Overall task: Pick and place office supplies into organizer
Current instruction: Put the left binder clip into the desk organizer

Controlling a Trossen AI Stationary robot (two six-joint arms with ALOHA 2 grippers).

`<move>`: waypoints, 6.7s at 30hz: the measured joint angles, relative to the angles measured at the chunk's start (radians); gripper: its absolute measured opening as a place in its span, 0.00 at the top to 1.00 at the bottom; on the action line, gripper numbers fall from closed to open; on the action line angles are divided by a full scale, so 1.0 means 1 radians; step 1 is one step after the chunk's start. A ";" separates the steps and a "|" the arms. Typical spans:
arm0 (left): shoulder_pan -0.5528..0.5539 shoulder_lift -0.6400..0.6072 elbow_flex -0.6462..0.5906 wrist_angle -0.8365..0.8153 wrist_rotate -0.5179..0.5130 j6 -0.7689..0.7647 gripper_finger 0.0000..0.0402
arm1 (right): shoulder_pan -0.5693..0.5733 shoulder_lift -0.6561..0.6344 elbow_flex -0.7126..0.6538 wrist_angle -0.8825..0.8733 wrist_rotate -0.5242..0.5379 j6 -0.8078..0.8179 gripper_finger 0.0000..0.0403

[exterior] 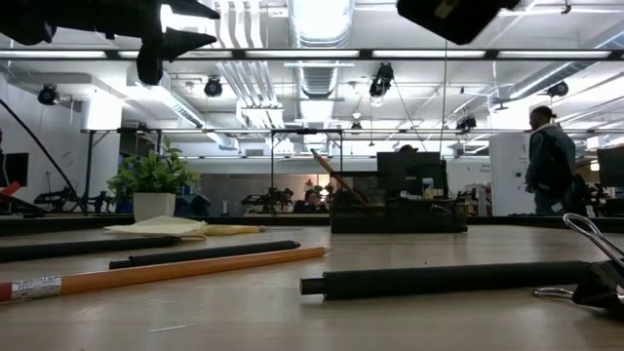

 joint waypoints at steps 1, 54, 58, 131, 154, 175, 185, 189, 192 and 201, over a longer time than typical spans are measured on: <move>0.000 0.002 0.000 0.003 0.000 0.000 0.61 | 0.000 0.000 -0.009 0.000 -0.013 -0.004 0.67; 0.000 0.026 0.000 0.000 0.000 0.000 0.61 | -0.059 0.122 -0.219 0.274 -0.189 -0.010 0.67; 0.000 0.027 0.000 0.000 0.000 0.000 0.61 | -0.060 0.122 -0.219 0.273 -0.189 -0.010 0.71; 0.000 0.027 0.000 0.000 -0.001 0.008 0.61 | -0.066 0.114 -0.238 0.248 -0.190 -0.046 0.98; 0.000 0.027 0.000 0.000 -0.003 0.003 0.61 | -0.066 0.057 -0.199 0.245 -0.181 0.001 0.98; 0.000 0.027 0.000 0.000 0.000 0.004 0.61 | -0.069 0.033 -0.112 0.193 -0.147 -0.014 0.98; 0.000 0.026 0.000 0.001 -0.001 0.004 0.61 | -0.115 -0.005 -0.104 0.194 -0.085 -0.013 0.98; 0.000 0.026 0.000 0.000 -0.002 0.004 0.61 | -0.144 -0.021 -0.104 0.193 -0.072 -0.020 0.98; 0.000 0.027 0.000 0.000 -0.004 0.004 0.61 | -0.169 -0.037 -0.107 0.193 -0.073 -0.025 0.98; 0.000 0.026 0.000 0.000 -0.004 0.004 0.61 | -0.255 -0.077 -0.118 0.193 -0.074 -0.097 0.98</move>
